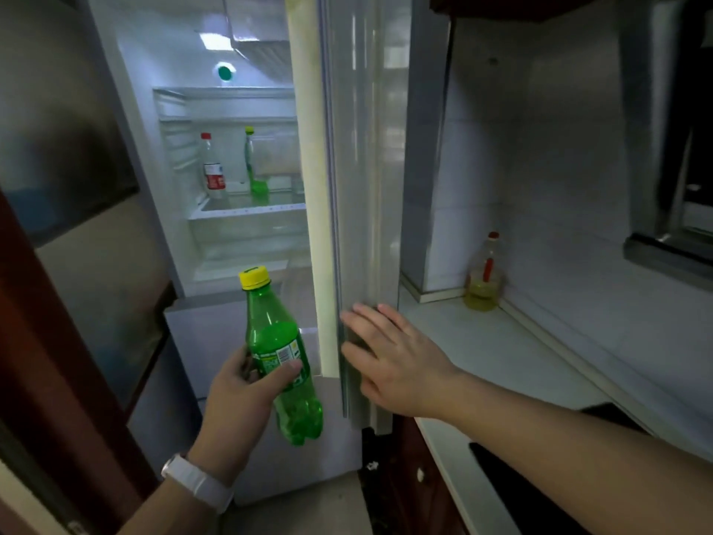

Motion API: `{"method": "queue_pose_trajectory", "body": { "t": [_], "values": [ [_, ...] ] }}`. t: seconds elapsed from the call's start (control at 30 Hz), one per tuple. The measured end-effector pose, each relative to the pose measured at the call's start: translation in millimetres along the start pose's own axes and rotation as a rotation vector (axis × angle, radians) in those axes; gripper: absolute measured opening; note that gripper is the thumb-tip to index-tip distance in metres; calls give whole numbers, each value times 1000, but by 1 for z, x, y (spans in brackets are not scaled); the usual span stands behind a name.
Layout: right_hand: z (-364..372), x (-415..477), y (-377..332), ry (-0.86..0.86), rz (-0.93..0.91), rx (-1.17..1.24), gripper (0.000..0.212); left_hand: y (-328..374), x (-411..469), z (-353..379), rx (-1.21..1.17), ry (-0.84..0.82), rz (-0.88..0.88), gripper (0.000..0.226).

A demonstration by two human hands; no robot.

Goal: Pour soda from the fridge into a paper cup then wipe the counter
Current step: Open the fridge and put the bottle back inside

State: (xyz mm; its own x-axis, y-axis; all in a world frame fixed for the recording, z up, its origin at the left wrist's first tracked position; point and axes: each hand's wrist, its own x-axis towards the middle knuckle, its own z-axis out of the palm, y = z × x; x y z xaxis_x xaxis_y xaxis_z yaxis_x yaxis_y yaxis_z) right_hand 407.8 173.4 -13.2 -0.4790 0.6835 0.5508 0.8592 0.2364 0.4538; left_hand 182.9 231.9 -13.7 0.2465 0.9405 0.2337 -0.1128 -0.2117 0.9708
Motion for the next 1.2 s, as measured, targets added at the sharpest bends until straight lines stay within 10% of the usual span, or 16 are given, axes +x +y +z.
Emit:
{"method": "queue_pose_trajectory", "body": {
  "t": [0.53, 1.2],
  "values": [
    [0, -63, 62, -153, 811, 183, 80, 14, 9, 86, -47, -220, 26, 30],
    [5, -31, 57, 103, 902, 153, 54, -7, 122, 61, -89, -354, 44, 32]
  ]
}}
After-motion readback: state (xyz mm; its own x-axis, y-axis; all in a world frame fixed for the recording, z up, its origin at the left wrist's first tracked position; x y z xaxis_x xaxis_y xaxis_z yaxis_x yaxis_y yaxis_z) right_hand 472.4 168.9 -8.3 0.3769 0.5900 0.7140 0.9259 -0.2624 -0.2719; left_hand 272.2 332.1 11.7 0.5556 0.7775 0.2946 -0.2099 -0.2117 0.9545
